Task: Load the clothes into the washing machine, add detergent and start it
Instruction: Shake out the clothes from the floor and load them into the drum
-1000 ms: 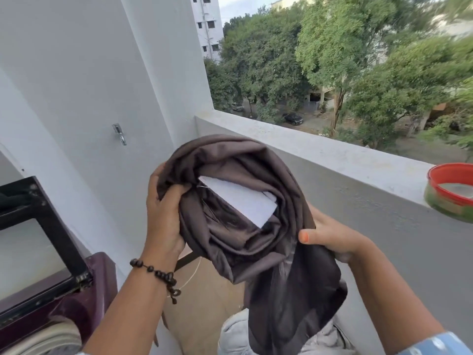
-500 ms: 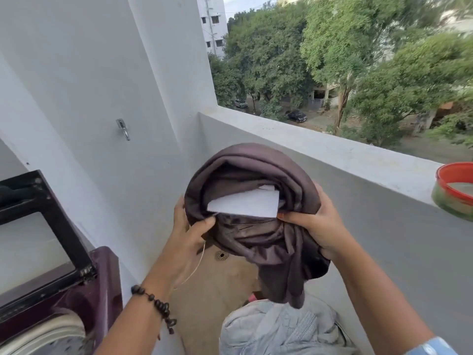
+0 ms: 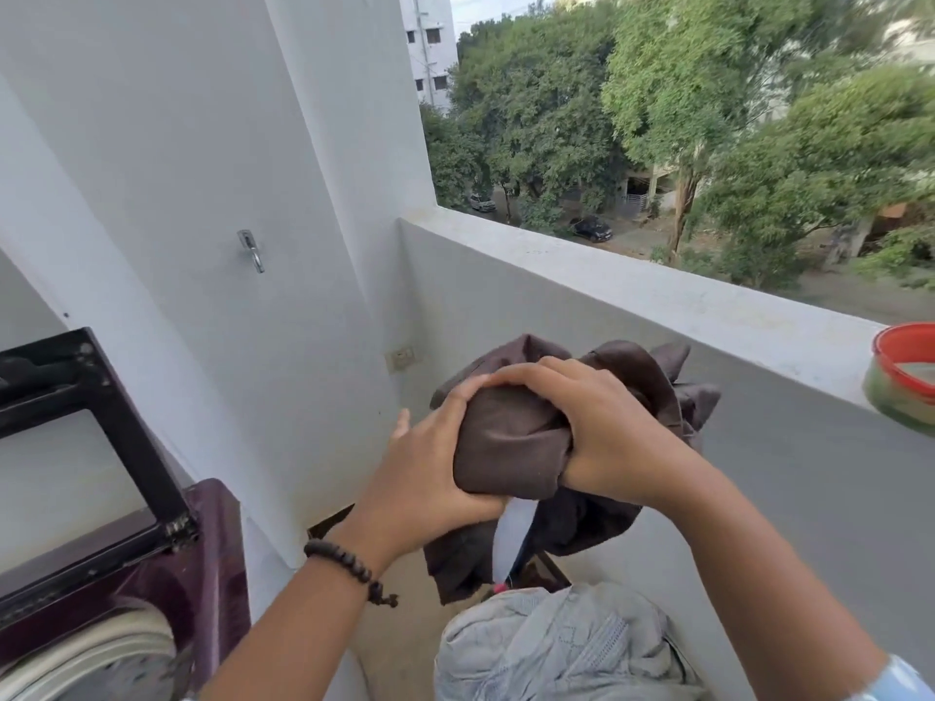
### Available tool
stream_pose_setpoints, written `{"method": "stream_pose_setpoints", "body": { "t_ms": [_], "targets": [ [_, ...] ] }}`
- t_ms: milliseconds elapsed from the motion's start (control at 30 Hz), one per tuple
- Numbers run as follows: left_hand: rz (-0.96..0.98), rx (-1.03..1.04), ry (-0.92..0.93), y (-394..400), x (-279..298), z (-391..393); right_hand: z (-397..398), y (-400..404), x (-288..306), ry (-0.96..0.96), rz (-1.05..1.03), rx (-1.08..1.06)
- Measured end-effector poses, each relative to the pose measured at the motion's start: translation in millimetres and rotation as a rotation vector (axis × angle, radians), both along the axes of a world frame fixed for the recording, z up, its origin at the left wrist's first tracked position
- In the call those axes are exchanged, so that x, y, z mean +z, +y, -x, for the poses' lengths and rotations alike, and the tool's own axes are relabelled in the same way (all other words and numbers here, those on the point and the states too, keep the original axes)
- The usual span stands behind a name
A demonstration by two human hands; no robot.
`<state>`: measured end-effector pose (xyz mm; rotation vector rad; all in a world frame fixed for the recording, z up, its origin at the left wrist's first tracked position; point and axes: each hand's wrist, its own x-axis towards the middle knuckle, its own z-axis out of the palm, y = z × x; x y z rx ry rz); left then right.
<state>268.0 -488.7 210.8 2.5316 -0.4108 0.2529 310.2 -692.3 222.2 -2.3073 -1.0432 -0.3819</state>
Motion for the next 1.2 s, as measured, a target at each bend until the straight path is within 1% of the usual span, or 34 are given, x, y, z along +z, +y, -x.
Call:
{"method": "stream_pose_setpoints", "body": {
  "t_ms": [67,133,200,267,300,333,400,500,600,767,1033,1200],
  "targets": [
    [0.138,0.027,-0.077,0,-5,2,5,-1,-1,0.048,-0.002,-0.015],
    [0.245,0.035,-0.1,4,-8,1,8,-5,0,0.149,0.053,-0.032],
    [0.363,0.028,-0.081,9,-9,0,5,-18,0,0.324,0.134,-0.049],
    [0.521,0.041,-0.051,16,-9,0,-1,-33,-5,0.51,0.125,-0.043],
    [0.629,0.058,-0.029,19,-10,0,-3,-39,-9,0.603,0.059,-0.025],
    [0.744,0.075,-0.009,23,-10,-1,-4,-43,-13,0.698,-0.054,0.014],
    [0.964,0.101,0.023,28,-11,-2,-3,-41,-24,0.855,-0.325,0.134],
    [1.195,0.187,0.074,31,-16,-2,4,-16,-40,0.978,-0.598,0.266],
    [1.28,0.271,0.102,41,-23,3,12,12,-50,1.015,-0.727,0.273],
    [1.354,0.314,0.144,71,-30,22,19,39,-55,1.055,-0.796,0.266],
    [1.441,0.366,0.154,130,-42,68,35,106,-56,1.096,-0.744,0.277],
    [1.493,0.444,0.135,195,-47,105,54,178,-58,1.125,-0.672,0.306]
  ]
}}
